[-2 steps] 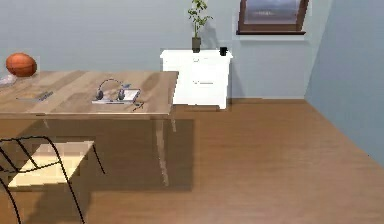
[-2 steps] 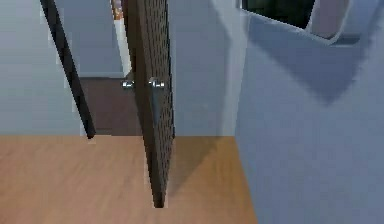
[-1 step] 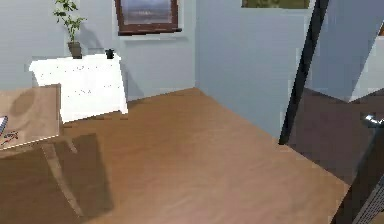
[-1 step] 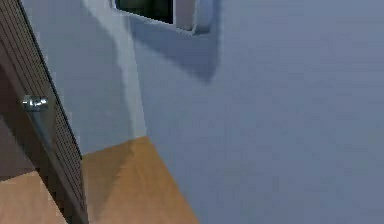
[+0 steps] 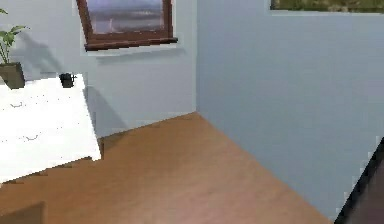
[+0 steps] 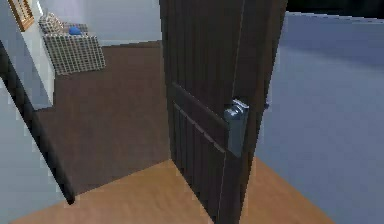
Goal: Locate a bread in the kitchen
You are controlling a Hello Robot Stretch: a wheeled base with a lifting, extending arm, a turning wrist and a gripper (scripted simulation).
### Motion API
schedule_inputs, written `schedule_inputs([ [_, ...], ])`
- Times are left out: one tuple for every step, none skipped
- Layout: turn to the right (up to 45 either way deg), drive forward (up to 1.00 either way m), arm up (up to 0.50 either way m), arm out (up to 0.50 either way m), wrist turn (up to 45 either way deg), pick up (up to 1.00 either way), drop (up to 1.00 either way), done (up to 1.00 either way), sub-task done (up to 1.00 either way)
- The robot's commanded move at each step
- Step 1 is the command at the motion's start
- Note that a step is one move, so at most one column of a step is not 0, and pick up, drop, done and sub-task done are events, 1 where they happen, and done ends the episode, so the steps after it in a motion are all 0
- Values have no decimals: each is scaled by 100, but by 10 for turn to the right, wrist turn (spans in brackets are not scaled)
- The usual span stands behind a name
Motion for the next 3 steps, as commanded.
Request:
schedule_inputs([
  [210, 0, 0, 0, 0, 0, 0, 0, 0],
  [0, 10, 0, 0, 0, 0, 0, 0, 0],
  [450, 0, 0, 0, 0, 0, 0, 0, 0],
])
